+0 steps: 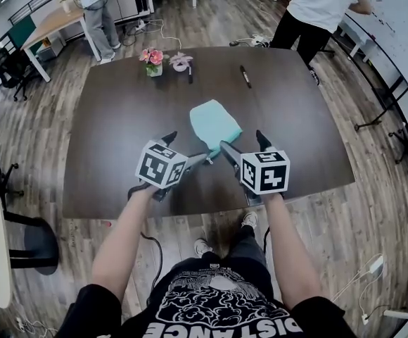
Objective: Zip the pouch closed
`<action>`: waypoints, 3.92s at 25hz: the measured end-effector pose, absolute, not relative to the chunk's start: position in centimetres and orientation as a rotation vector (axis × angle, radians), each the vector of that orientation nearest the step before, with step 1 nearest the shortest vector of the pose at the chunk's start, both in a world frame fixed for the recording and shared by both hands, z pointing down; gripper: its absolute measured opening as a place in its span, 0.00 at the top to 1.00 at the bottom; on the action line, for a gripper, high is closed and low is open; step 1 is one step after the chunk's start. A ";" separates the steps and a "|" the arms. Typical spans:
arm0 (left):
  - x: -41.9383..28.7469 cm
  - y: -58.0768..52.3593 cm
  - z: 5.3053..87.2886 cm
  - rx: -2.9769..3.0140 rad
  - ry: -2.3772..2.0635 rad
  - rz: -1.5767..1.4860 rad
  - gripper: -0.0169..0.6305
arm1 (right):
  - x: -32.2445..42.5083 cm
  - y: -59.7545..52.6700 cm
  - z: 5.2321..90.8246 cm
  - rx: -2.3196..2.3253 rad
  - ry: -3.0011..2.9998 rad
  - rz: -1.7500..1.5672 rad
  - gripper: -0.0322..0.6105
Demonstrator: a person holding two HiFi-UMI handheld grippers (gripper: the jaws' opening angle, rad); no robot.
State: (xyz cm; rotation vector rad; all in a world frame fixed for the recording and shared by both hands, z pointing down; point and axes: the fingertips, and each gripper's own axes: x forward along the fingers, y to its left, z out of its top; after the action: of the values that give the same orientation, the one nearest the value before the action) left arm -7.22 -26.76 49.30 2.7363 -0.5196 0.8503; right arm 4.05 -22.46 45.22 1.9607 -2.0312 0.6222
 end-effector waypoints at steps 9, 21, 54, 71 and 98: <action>-6.3 -25.6 53.1 2.728 -0.379 0.989 0.25 | 3.4 -23.2 47.5 1.913 -2.055 0.677 0.29; -5.5 -24.8 56.8 2.720 -0.241 1.122 0.38 | 3.9 -22.6 50.6 1.859 -2.036 0.741 0.35; -3.9 -24.7 59.0 2.507 -0.211 0.991 0.94 | 6.3 -21.9 53.3 1.766 -2.012 0.818 0.37; -3.3 -27.1 53.7 2.537 -0.266 0.957 0.94 | 4.3 -25.3 50.2 1.592 -2.224 0.768 0.43; 0.3 -30.2 48.5 2.598 -0.314 0.930 0.94 | 2.4 -29.7 47.6 1.310 -2.481 0.770 0.68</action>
State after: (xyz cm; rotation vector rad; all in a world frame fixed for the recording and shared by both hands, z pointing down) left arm 0.32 -30.18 48.47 2.5985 -0.3138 0.9302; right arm 2.41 -29.72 47.57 1.3102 -2.4807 0.7704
